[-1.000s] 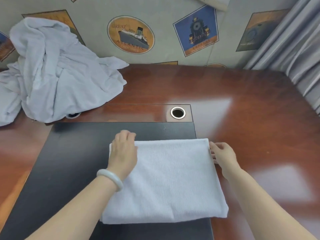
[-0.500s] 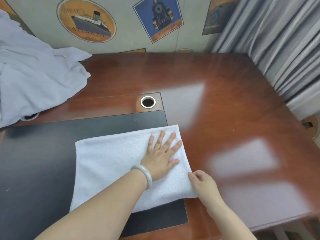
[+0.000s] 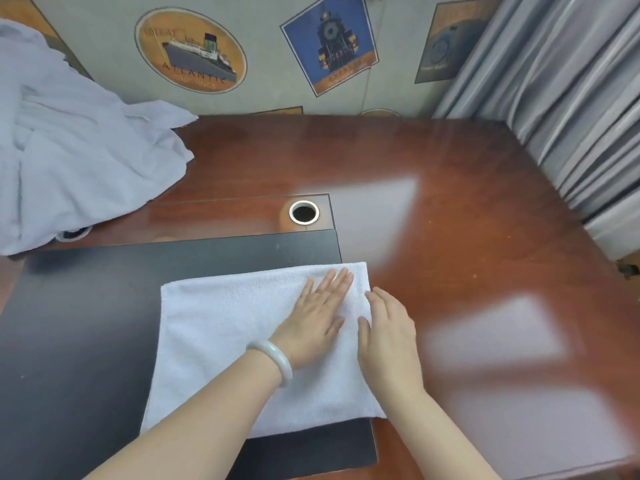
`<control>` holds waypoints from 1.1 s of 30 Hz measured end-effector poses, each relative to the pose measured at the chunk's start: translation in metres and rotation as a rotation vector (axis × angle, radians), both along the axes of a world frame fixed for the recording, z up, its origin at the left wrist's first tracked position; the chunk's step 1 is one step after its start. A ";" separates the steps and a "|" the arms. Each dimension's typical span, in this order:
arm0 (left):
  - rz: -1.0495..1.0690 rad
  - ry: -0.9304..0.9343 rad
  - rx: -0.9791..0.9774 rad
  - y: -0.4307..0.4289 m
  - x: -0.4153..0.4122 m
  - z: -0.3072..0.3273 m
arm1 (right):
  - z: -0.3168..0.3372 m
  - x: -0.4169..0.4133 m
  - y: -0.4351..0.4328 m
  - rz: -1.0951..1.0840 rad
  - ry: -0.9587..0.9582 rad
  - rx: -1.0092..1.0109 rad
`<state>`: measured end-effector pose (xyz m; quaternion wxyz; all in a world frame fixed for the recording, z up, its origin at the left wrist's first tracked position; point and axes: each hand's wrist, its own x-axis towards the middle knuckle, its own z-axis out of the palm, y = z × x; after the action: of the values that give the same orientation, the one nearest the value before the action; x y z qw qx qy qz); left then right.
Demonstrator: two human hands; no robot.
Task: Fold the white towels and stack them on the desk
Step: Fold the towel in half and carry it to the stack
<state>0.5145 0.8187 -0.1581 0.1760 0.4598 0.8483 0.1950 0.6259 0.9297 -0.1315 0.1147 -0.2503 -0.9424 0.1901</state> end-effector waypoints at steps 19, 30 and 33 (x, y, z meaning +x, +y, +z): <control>0.955 -0.296 0.108 -0.208 -0.050 0.001 | -0.058 -0.077 0.018 0.184 -0.395 0.224; 1.120 -0.661 0.162 -0.259 0.039 0.024 | -0.035 -0.157 -0.187 0.794 -0.355 0.304; 1.131 -0.727 0.130 -0.264 0.050 0.020 | -0.059 -0.162 -0.185 0.706 -0.445 0.308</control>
<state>0.5641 0.5543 -0.1380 0.2929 -0.1404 0.8319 0.4500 0.4638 0.7445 -0.1901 -0.1271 0.0722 -0.9891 0.0165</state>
